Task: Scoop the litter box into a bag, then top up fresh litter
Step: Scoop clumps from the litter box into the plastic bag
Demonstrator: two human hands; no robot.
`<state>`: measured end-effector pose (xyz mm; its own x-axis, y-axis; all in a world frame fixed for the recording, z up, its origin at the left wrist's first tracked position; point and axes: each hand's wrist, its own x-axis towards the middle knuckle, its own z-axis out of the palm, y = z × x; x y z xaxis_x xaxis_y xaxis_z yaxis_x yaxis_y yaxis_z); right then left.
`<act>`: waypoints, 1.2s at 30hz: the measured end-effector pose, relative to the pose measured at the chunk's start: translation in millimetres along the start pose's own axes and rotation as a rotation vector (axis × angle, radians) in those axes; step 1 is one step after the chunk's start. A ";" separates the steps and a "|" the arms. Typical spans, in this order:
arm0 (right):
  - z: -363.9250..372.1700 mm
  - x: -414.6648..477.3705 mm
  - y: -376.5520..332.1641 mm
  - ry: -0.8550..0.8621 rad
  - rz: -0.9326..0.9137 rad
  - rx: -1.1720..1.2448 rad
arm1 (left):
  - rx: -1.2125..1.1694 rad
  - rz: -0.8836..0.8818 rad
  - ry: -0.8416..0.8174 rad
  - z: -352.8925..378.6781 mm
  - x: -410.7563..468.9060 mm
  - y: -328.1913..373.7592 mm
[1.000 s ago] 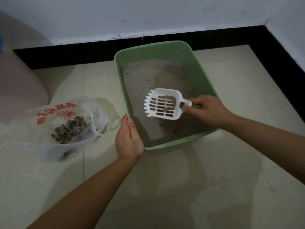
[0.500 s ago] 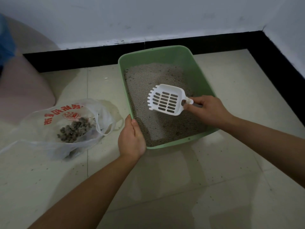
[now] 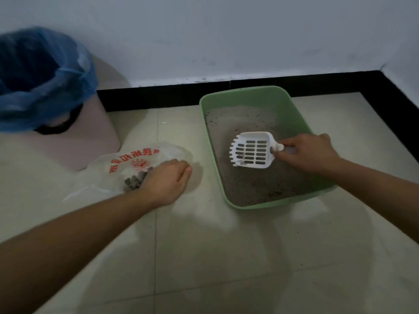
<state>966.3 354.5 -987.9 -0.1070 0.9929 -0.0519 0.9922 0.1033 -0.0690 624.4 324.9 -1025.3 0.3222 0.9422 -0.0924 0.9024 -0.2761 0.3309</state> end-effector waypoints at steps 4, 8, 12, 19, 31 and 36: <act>-15.8 9.7 -24.7 -0.002 0.052 0.054 | 0.248 -0.007 -0.090 -70.0 -8.0 -53.0; -13.7 12.4 -46.6 -0.080 0.118 0.027 | 0.452 0.013 -0.210 -106.1 -29.5 -97.0; -20.6 10.7 -55.6 -0.122 0.150 0.021 | 0.509 0.069 -0.316 -103.0 -52.0 -121.3; -66.3 37.9 -162.2 0.028 -0.105 0.094 | 0.728 0.126 -0.351 -73.7 -70.0 -139.0; -15.2 19.0 -258.1 0.163 -0.733 -0.683 | 0.680 0.110 -0.242 -70.0 -92.8 -140.8; 8.0 7.2 -229.0 0.017 -0.697 -0.604 | 0.675 0.108 -0.205 -66.8 -93.3 -141.4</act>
<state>737.8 337.5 -980.4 -0.6968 0.6945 -0.1793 0.5685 0.6871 0.4525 447.6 288.7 -1000.7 0.4071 0.8665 -0.2887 0.8214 -0.4856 -0.2991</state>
